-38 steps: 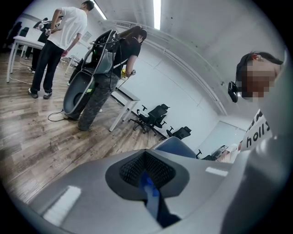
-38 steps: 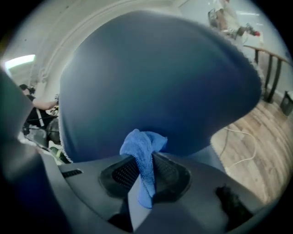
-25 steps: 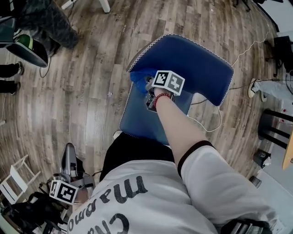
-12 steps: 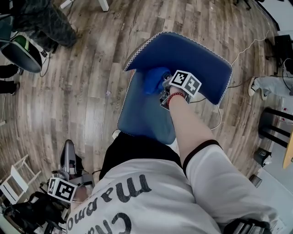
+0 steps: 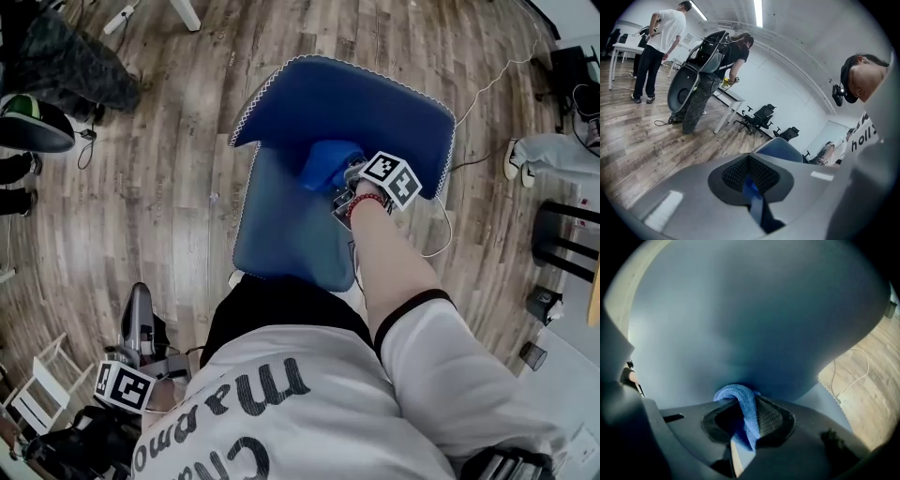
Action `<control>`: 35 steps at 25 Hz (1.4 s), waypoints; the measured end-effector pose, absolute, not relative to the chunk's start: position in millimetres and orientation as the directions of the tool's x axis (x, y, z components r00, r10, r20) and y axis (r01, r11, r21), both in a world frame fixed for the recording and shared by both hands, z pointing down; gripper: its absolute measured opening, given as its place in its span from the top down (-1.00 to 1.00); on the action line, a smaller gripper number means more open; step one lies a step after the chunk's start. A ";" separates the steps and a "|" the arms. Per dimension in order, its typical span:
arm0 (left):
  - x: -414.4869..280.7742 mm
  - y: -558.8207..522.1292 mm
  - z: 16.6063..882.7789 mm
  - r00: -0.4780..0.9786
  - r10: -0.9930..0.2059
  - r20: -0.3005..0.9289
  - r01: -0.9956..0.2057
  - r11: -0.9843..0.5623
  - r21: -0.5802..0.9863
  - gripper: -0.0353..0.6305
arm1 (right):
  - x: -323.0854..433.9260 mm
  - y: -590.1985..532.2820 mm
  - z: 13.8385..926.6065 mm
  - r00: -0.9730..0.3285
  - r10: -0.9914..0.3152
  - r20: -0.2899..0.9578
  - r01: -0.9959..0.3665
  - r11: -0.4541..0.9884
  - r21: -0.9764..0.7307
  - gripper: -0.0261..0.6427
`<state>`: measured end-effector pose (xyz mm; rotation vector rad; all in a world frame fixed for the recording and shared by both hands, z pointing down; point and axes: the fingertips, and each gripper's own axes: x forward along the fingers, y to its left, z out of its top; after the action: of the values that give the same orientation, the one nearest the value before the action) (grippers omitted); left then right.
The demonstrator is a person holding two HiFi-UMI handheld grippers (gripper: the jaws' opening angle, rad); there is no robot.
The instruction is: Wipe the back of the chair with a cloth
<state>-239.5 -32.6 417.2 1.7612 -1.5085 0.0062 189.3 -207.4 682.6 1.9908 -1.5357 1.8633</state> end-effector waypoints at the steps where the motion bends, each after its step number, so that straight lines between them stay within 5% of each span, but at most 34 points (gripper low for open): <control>1: -237.5 -33.8 417.2 0.295 -0.824 0.484 -0.833 0.026 0.552 0.87 | 197.4 -205.3 682.7 -0.180 -0.619 0.765 -0.632 -0.523 -0.572 0.70; 6: -231.7 -44.7 417.1 0.322 -0.810 0.491 -0.839 -0.003 0.545 0.87 | 209.7 -201.8 683.2 -0.175 -0.628 0.758 -0.642 -0.511 -0.571 0.69; 18: -210.5 -56.0 420.4 0.377 -0.792 0.479 -0.824 -0.051 0.564 0.87 | 297.2 -139.2 687.9 0.058 -0.597 0.800 -0.437 -0.736 -0.517 0.70; 35: -198.5 -65.0 423.2 0.468 -0.782 0.410 -0.781 -0.149 0.607 0.87 | 358.6 -38.5 657.4 0.369 -0.521 0.769 -0.088 -0.844 -0.530 0.70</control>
<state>-198.5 -65.0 423.2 1.9183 -1.3046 -0.0026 358.6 -38.5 657.4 2.9111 -0.6904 1.9191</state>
